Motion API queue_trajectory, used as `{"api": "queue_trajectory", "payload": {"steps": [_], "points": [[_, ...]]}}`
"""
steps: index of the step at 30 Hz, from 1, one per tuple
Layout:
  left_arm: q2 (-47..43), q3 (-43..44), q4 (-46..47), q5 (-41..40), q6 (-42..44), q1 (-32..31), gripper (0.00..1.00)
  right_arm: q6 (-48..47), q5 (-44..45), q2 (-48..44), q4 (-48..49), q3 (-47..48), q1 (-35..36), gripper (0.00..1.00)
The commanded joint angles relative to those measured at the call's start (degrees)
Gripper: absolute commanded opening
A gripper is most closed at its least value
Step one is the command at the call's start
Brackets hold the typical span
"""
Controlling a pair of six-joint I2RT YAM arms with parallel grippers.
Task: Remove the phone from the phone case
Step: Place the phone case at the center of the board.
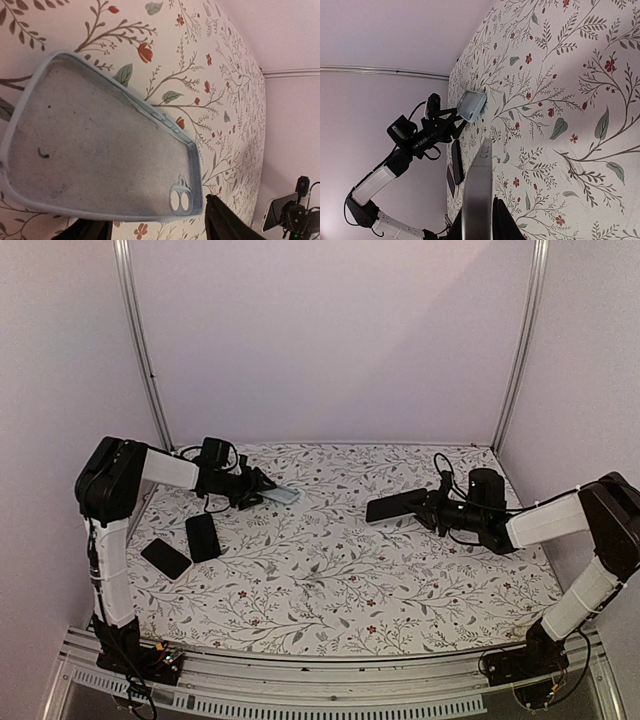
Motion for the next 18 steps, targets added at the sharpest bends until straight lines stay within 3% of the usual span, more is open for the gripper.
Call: {"api": "queue_trajectory", "payload": {"steps": [1,18], "points": [[-4.7,-0.5,-3.1,-4.3,4.0,0.8,0.65,-2.6,-1.0,1.7,-1.3,3.5,-1.3,0.11],[-17.6,-10.9,-0.3,-1.9,4.5,0.5,0.71,-5.4,-11.6,15.5,-6.4,15.2,-7.3,0.13]]}}
